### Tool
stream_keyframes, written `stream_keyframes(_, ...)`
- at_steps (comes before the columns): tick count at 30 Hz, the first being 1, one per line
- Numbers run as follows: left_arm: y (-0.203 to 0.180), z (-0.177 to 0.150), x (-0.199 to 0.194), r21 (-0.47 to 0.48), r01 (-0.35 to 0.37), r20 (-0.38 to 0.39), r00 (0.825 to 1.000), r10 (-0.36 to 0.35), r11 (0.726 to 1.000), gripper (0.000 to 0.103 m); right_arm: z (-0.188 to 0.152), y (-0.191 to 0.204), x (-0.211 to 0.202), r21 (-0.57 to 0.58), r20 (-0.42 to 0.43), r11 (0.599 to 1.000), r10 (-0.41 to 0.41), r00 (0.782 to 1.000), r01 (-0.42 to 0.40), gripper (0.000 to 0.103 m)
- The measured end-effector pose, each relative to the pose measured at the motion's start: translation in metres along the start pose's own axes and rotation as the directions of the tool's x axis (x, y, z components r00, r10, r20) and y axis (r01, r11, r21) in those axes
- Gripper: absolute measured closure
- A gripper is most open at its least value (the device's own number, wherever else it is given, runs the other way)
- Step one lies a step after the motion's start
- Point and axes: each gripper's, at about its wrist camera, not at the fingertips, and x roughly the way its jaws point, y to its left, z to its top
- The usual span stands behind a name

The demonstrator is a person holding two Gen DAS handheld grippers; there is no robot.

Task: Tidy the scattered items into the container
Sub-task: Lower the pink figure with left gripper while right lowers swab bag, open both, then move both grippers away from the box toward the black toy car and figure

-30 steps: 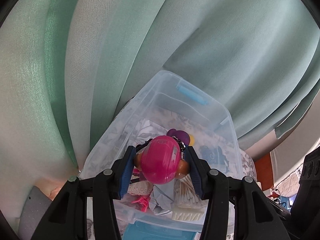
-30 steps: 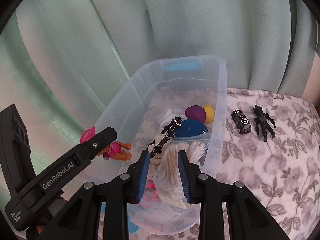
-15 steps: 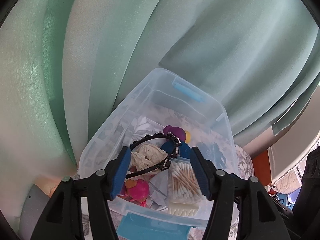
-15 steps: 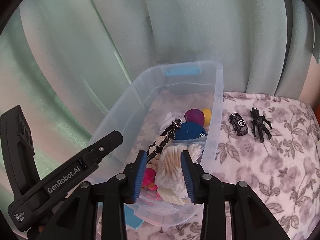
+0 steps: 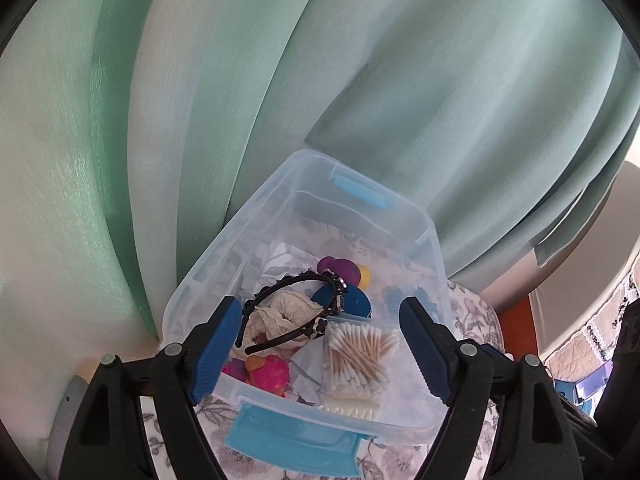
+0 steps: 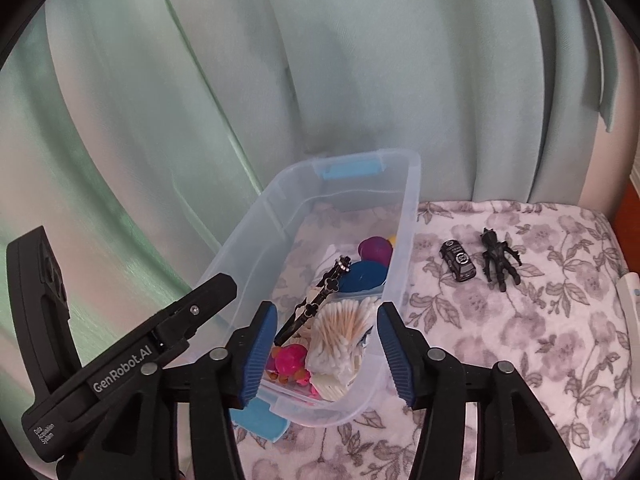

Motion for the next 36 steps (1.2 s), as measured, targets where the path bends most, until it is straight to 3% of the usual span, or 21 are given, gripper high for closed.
stream_keyframes(15, -0.036, -0.002, -0.036, 0.084, -0.007, 0.054, 0.999, 0.003, 0.996, 0.015, -0.001, -0.013, -0.052, 0.036, 0.098, 0.999, 0.005, 0.995, -0.009, 0.034)
stream_keyframes(28, -0.074, -0.009, -0.065, 0.166, -0.015, 0.099, 0.995, -0.002, 0.986, 0.010, -0.007, -0.029, -0.097, 0.076, 0.181, 0.997, 0.000, 0.984, -0.013, 0.030)
stream_keyframes(31, -0.081, -0.011, -0.071, 0.181, -0.025, 0.109, 0.994, 0.006, 0.983, 0.010, -0.009, -0.033, -0.109, 0.090, 0.207, 0.996, -0.003, 0.978, -0.016, 0.017)
stream_keyframes(36, -0.094, -0.014, -0.079, 0.208, -0.039, 0.124, 0.992, 0.014, 0.977, 0.010, -0.011, -0.042, -0.124, 0.110, 0.232, 0.994, -0.001, 0.973, -0.025, 0.015)
